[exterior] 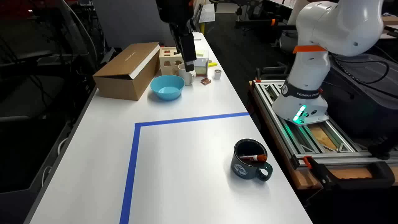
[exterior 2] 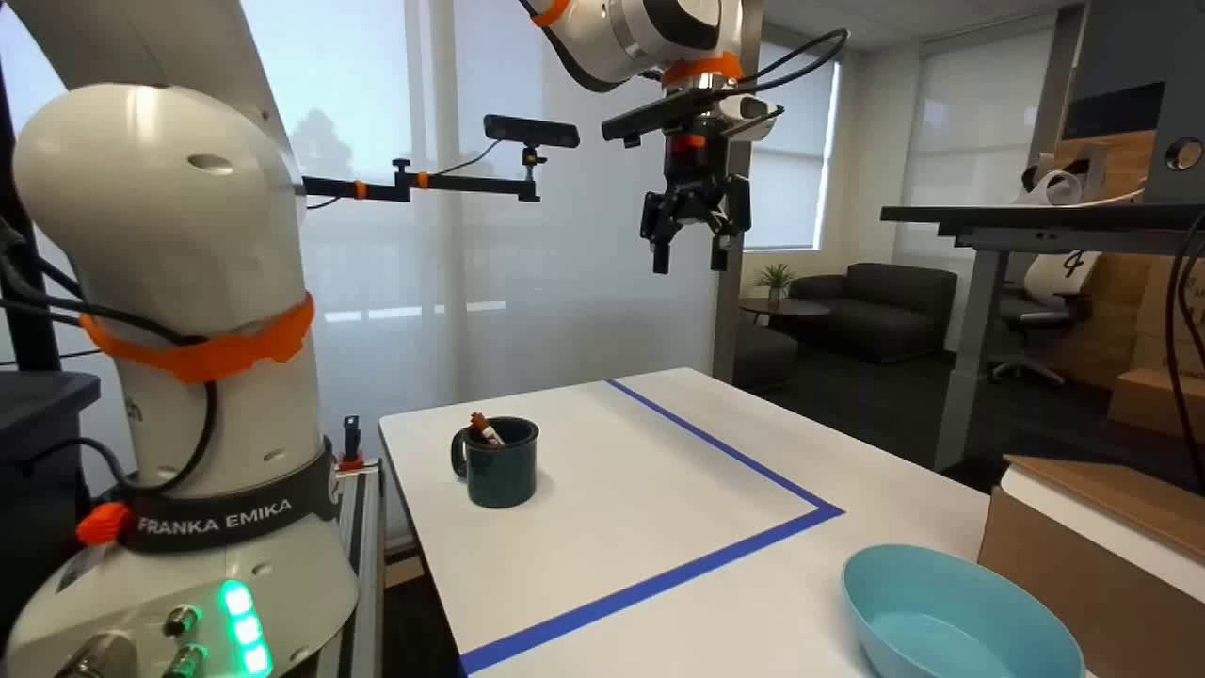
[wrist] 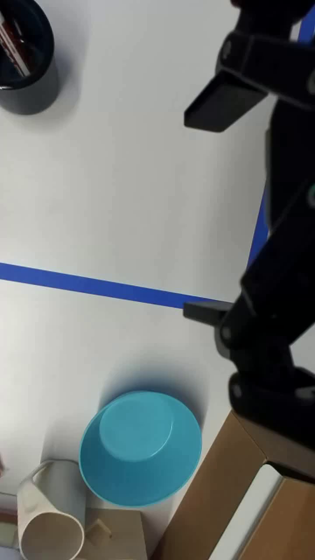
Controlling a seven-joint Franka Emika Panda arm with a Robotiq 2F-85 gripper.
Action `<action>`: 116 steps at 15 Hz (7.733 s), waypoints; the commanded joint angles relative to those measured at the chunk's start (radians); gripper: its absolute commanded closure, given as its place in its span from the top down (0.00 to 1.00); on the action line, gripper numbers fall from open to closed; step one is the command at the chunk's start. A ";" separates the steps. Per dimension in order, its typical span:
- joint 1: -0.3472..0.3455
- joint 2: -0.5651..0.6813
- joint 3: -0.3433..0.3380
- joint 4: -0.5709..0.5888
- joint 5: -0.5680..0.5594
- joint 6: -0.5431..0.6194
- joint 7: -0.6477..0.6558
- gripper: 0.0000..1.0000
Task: Take the red marker out of the green mug.
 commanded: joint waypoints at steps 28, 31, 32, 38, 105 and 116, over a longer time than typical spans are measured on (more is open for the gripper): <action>0.047 0.323 -0.017 -0.004 0.538 0.108 0.287 1.00; 0.049 0.339 -0.007 0.005 0.656 -0.049 0.227 1.00; 0.057 0.346 -0.020 -0.002 0.594 0.028 0.250 1.00; 0.060 0.355 -0.022 0.003 0.586 -0.060 0.268 1.00; 0.099 0.519 0.020 -0.221 0.893 0.058 0.033 0.05; 0.084 0.224 0.008 -0.337 0.903 -0.080 0.018 0.05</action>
